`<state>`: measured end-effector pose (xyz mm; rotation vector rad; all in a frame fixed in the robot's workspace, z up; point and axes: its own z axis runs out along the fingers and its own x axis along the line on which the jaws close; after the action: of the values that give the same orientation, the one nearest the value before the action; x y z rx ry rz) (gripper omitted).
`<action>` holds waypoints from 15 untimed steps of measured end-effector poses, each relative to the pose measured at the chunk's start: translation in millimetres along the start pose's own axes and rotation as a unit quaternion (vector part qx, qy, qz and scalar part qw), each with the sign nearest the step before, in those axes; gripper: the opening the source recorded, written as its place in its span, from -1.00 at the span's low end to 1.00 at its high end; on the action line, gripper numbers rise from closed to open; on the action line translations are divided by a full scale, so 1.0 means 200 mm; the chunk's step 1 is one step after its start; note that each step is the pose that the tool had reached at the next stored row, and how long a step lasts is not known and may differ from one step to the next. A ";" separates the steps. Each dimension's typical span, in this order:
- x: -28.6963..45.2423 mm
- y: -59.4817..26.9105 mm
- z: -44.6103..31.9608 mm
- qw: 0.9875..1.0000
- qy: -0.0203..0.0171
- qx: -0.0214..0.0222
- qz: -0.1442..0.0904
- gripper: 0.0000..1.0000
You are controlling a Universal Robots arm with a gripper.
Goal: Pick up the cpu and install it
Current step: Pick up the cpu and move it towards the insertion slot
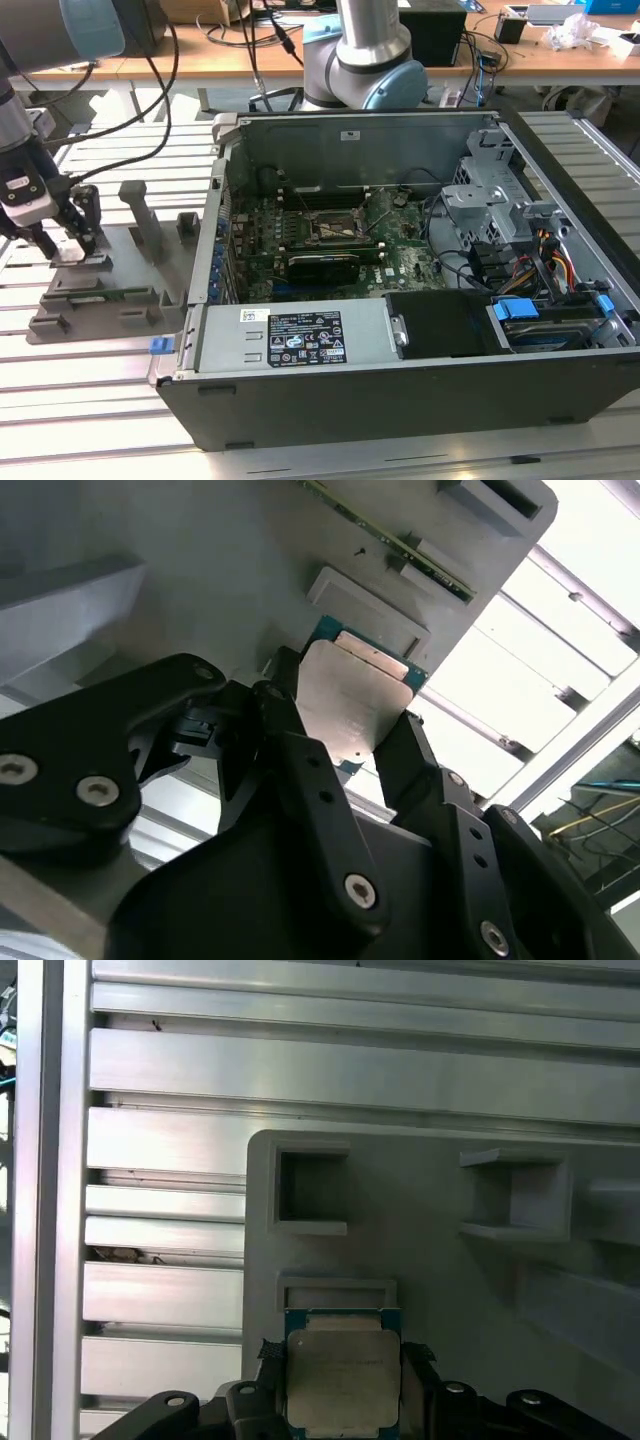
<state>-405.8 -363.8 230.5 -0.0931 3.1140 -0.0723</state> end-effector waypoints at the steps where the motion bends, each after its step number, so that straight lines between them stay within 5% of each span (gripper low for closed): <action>1: -0.001 -0.001 -0.035 1.000 0.000 0.000 0.000 0.09; 15: -0.004 -0.007 -0.176 1.000 0.000 0.000 0.000 0.09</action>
<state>-405.8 -363.6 265.7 -0.0929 3.1140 -0.0719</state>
